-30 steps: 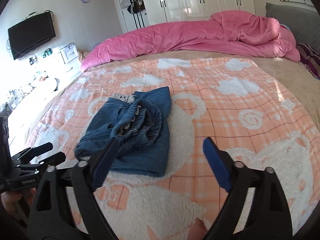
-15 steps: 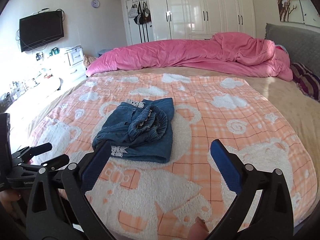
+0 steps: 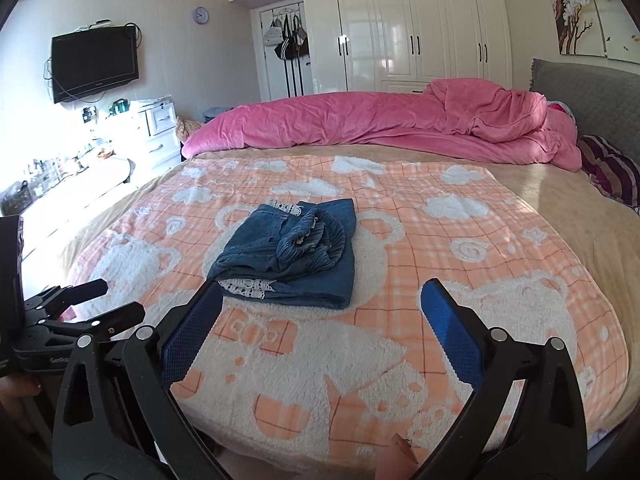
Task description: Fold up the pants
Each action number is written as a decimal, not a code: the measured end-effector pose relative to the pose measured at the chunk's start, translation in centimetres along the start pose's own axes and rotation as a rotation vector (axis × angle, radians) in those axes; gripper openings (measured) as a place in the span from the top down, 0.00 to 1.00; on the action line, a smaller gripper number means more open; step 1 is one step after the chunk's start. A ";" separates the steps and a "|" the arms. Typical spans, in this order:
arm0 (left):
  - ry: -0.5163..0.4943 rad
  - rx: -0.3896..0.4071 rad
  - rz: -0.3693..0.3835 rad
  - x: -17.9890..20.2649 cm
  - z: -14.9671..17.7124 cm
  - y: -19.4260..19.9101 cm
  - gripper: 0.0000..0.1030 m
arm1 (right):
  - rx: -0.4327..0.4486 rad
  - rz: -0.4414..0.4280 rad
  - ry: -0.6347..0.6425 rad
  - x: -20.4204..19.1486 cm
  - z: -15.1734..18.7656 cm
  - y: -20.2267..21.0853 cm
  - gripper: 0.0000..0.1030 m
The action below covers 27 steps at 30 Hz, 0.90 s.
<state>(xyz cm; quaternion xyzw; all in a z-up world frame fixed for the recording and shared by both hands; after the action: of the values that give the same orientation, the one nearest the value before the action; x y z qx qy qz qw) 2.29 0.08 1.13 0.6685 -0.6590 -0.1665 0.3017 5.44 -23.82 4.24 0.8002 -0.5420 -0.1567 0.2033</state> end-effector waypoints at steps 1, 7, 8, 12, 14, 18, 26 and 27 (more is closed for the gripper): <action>-0.002 -0.001 0.000 0.0 0.2 0.0 0.05 | -0.004 0.000 0.002 0.0 0.3 0.1 0.09; -0.009 -0.009 0.002 0.2 1.7 0.0 0.04 | -0.024 0.007 -0.002 -0.2 1.4 0.0 0.09; -0.009 -0.013 -0.004 0.2 1.9 -0.1 0.04 | -0.031 0.009 -0.003 -0.2 1.6 0.0 0.09; 0.002 -0.019 -0.012 -0.1 2.2 -0.5 0.04 | -0.045 0.023 0.004 -0.2 2.6 -0.2 0.09; 0.003 -0.024 -0.010 -0.2 2.4 -0.7 0.04 | -0.052 0.026 -0.003 0.1 3.1 -0.4 0.09; 0.004 -0.029 -0.015 -0.3 2.7 -1.1 0.04 | -0.057 0.028 -0.014 0.4 3.6 -0.6 0.09; 0.006 -0.041 -0.019 -0.3 3.4 -2.0 0.04 | -0.078 0.036 -0.012 0.7 5.0 -2.0 0.09; 0.005 -0.043 -0.021 -0.3 3.5 -2.1 0.04 | -0.082 0.041 -0.006 0.6 5.2 -2.2 0.09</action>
<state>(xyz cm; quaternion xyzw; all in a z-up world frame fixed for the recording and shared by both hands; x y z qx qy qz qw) 1.76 -0.42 -2.91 0.6694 -0.6473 -0.1819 0.3159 4.99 -24.49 -1.43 0.7796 -0.5518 -0.1770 0.2376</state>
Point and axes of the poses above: each gripper's, at about its wrist camera, not at the fingertips, and y roughly against the way its jaws point, x to its right, z to its underside, the point moved 2 cm from there along -y, roughly the way its jaws point, and after that the axes turned 4 degrees about y, right-handed, at the moved point
